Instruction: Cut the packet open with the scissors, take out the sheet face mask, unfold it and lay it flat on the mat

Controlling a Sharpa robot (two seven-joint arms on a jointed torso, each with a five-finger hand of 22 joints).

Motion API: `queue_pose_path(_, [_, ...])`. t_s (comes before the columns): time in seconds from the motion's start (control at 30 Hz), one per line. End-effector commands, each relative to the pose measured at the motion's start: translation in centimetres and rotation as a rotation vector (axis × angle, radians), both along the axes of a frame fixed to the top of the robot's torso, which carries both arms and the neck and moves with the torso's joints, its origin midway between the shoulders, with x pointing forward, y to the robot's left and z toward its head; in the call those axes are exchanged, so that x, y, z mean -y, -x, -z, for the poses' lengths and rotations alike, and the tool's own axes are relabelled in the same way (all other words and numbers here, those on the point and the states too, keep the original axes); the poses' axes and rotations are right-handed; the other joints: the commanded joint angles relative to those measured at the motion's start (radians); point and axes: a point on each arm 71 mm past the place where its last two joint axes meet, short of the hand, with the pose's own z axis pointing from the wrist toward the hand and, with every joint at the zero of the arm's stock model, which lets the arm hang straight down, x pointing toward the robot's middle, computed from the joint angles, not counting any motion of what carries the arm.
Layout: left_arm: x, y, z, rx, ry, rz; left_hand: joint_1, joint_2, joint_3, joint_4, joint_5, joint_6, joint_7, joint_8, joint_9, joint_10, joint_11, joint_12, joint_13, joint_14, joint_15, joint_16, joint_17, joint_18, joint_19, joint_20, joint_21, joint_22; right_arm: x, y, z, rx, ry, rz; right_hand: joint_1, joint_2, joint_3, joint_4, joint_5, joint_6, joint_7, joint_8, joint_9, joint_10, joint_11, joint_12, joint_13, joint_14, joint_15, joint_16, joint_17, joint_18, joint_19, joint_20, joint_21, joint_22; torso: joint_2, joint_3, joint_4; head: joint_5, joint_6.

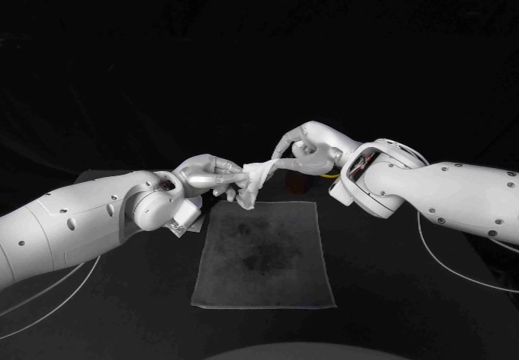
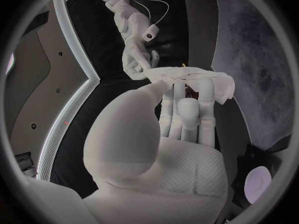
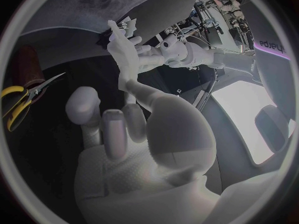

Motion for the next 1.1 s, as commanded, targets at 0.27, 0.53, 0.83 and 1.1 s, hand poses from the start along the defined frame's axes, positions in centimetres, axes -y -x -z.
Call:
queue_pose_path(0.27, [1.0,0.1,0.1,0.019,-0.061,0.044,0.054,-0.073,-0.032,-0.019,-0.002,-0.085,0.055,-0.105,-0.028,-0.054,0.021,-0.011,-0.009,-0.033,0.021,-0.011,-0.042,0.012,0.001,0.013,-0.017,-0.006,-0.2,0.3,-1.0,0.055,-0.149,0.038,0.011,0.001,0.005,0.001,0.006,0.004,0.001,0.006,0.065,0.006,0.000,0.004,0.003,0.071,-0.007,0.007,0.096,0.013,0.004,-0.001,0.003,0.048,0.000,-0.0012,0.0002,0.001,0.003])
queue_pose_path(0.53, [2.0,0.0,0.4,0.035,-0.091,0.057,0.066,-0.097,-0.047,-0.023,-0.002,-0.113,0.071,-0.157,-0.050,-0.081,0.035,-0.015,-0.013,-0.053,0.034,-0.010,-0.061,0.012,-0.005,0.023,-0.021,-0.005,-0.7,0.5,-1.2,0.050,-0.188,0.031,0.011,0.002,0.006,0.001,0.006,0.004,0.001,0.006,0.065,0.007,0.000,0.005,0.005,0.072,-0.007,0.008,0.098,0.012,0.004,-0.001,0.004,0.048,0.000,-0.0012,-0.0007,0.002,0.006])
queue_pose_path(0.83, [1.8,-0.4,0.7,0.051,-0.122,-0.009,0.055,-0.113,-0.083,-0.014,-0.002,-0.160,0.098,-0.207,-0.069,-0.135,0.055,-0.005,-0.009,-0.087,0.052,-0.011,-0.108,0.012,-0.011,0.037,-0.027,-0.006,-0.7,0.5,-1.1,0.035,-0.169,0.037,0.012,0.003,0.007,0.001,0.006,0.004,0.002,0.006,0.065,0.008,0.000,0.005,0.005,0.071,-0.007,0.008,0.098,0.013,0.004,-0.001,0.003,0.048,-0.001,-0.0001,-0.0010,0.001,0.007])
queue_pose_path(1.1, [-1.2,-0.5,0.2,0.127,-0.137,-0.126,0.075,-0.107,-0.149,-0.004,-0.002,-0.128,0.104,-0.206,-0.059,-0.212,0.068,0.049,0.006,-0.189,0.067,-0.083,-0.207,0.013,-0.047,0.056,-0.084,-0.036,-0.2,0.1,-0.4,-0.004,-0.055,0.082,0.012,0.002,0.008,0.001,0.006,0.004,0.002,0.006,0.065,0.009,0.000,0.006,0.007,0.071,-0.007,0.006,0.095,0.014,0.002,-0.001,-0.003,0.046,0.000,-0.0007,0.0006,-0.005,0.007])
